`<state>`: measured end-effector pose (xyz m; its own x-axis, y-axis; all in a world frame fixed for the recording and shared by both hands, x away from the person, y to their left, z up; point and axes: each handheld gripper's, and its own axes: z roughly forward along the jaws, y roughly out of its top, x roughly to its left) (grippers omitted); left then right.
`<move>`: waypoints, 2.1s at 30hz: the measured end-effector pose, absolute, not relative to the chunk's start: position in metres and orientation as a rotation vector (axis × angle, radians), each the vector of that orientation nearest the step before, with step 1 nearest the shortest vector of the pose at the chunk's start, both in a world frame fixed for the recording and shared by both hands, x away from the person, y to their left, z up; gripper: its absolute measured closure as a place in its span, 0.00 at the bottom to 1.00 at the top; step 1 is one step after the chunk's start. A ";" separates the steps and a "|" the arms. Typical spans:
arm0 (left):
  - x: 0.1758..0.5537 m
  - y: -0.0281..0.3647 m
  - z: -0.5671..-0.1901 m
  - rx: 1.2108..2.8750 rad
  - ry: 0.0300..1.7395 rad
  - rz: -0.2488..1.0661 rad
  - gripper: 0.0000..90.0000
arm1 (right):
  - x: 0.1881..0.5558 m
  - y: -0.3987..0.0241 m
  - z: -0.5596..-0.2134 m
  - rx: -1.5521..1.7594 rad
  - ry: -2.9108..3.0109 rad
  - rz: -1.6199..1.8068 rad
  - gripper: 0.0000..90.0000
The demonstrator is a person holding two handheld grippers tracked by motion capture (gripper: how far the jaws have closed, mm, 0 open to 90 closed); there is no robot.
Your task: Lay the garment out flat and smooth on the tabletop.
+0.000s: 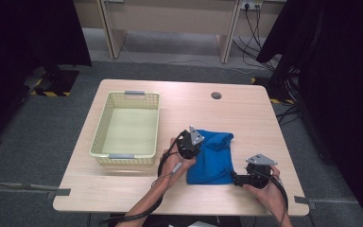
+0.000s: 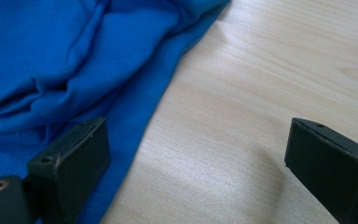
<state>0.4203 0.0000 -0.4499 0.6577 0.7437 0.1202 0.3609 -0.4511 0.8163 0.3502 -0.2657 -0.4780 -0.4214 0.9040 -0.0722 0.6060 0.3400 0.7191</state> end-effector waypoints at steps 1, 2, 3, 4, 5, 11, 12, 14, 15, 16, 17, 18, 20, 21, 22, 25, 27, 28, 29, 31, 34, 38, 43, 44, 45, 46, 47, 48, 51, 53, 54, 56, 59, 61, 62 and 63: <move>0.421 0.005 -0.450 2.069 0.865 0.608 0.91 | 0.350 -0.266 -0.478 1.322 2.146 0.856 0.08; 0.421 0.009 -0.452 2.064 0.875 0.607 0.90 | 0.350 -0.266 -0.478 1.324 2.147 0.856 0.08; 0.421 0.012 -0.453 2.061 0.884 0.594 0.89 | 0.350 -0.266 -0.478 1.325 2.146 0.857 0.08; 0.421 0.012 -0.453 2.061 0.884 0.594 0.87 | 0.350 -0.266 -0.478 1.325 2.146 0.857 0.08; 0.420 0.013 -0.454 2.054 0.891 0.575 0.87 | 0.350 -0.266 -0.478 1.325 2.146 0.856 0.08; 0.419 0.002 -0.454 2.025 0.882 0.502 0.70 | 0.350 -0.265 -0.478 1.324 2.144 0.854 0.08; 0.419 -0.002 -0.453 2.022 0.880 0.489 0.67 | 0.350 -0.265 -0.478 1.324 2.143 0.855 0.08; 0.419 -0.008 -0.452 2.013 0.875 0.471 0.60 | 0.350 -0.266 -0.478 1.329 2.146 0.857 0.08; 0.419 -0.012 -0.452 2.007 0.872 0.465 0.56 | 0.350 -0.266 -0.478 1.329 2.146 0.857 0.08; 0.420 -0.015 -0.451 2.006 0.872 0.457 0.52 | 0.350 -0.266 -0.478 1.327 2.146 0.856 0.08; 0.420 -0.018 -0.452 2.005 0.871 0.452 0.48 | 0.350 -0.266 -0.478 1.325 2.144 0.856 0.08; 0.421 -0.023 -0.452 1.999 0.876 0.435 0.45 | 0.350 -0.266 -0.478 1.325 2.144 0.856 0.08; 0.422 -0.028 -0.454 2.002 0.876 0.415 0.39 | 0.350 -0.266 -0.478 1.326 2.146 0.856 0.08; 0.423 -0.032 -0.456 2.006 0.876 0.409 0.36 | 0.350 -0.266 -0.478 1.326 2.145 0.856 0.08; 0.424 -0.035 -0.458 2.012 0.878 0.403 0.34 | 0.350 -0.266 -0.478 1.325 2.144 0.855 0.08; 0.431 -0.045 -0.465 2.012 0.896 0.379 0.32 | 0.350 -0.266 -0.478 1.326 2.146 0.856 0.08; 0.434 -0.050 -0.469 2.040 0.873 0.377 0.47 | 0.350 -0.265 -0.478 1.323 2.144 0.854 0.08; 0.434 -0.052 -0.470 2.054 0.871 0.393 0.59 | 0.350 -0.265 -0.478 1.320 2.144 0.852 0.08; 0.434 -0.053 -0.471 2.063 0.866 0.408 0.68 | 0.350 -0.265 -0.478 1.319 2.144 0.852 0.08; 0.433 -0.052 -0.470 2.063 0.855 0.423 0.82 | 0.350 -0.266 -0.478 1.324 2.144 0.855 0.08; 0.432 -0.042 -0.464 2.053 0.854 0.470 0.87 | 0.350 -0.265 -0.478 1.323 2.143 0.853 0.08; 0.433 -0.025 -0.456 2.035 0.875 0.497 0.87 | 0.350 -0.265 -0.478 1.326 2.142 0.853 0.08; 0.431 0.008 -0.449 2.011 0.923 0.565 0.86 | 0.350 -0.265 -0.478 1.329 2.141 0.852 0.08; 0.430 0.012 -0.449 2.008 0.931 0.571 0.86 | 0.350 -0.265 -0.478 1.329 2.140 0.852 0.08; 0.429 0.015 -0.450 2.004 0.944 0.570 0.85 | 0.350 -0.265 -0.478 1.331 2.139 0.852 0.08; 0.429 0.017 -0.451 2.001 0.948 0.573 0.85 | 0.350 -0.265 -0.478 1.332 2.138 0.852 0.08; 0.428 0.019 -0.452 1.999 0.955 0.569 0.84 | 0.350 -0.265 -0.478 1.332 2.139 0.852 0.08; 0.428 0.021 -0.454 2.001 0.958 0.565 0.84 | 0.350 -0.265 -0.478 1.337 2.139 0.855 0.08; 0.427 0.021 -0.457 1.996 0.964 0.546 0.83 | 0.351 -0.267 -0.477 1.343 2.152 0.871 0.10; 0.427 0.020 -0.458 2.000 0.960 0.541 0.82 | 0.352 -0.266 -0.476 1.354 2.138 0.886 0.10; 0.427 0.019 -0.458 2.003 0.958 0.536 0.82 | 0.352 -0.266 -0.474 1.348 2.134 0.890 0.10; 0.427 0.017 -0.459 2.003 0.959 0.532 0.79 | 0.353 -0.264 -0.472 1.340 2.135 0.895 0.10; 0.426 0.015 -0.458 1.989 0.967 0.525 0.69 | 0.356 -0.260 -0.469 1.319 2.145 0.890 0.10; 0.425 0.015 -0.456 1.968 0.970 0.538 0.57 | 0.358 -0.257 -0.468 1.312 2.151 0.888 0.10; 0.424 0.014 -0.455 1.963 0.971 0.546 0.52 | 0.359 -0.255 -0.467 1.309 2.153 0.887 0.10; 0.424 0.014 -0.453 1.961 0.970 0.547 0.49 | 0.360 -0.254 -0.467 1.306 2.156 0.886 0.10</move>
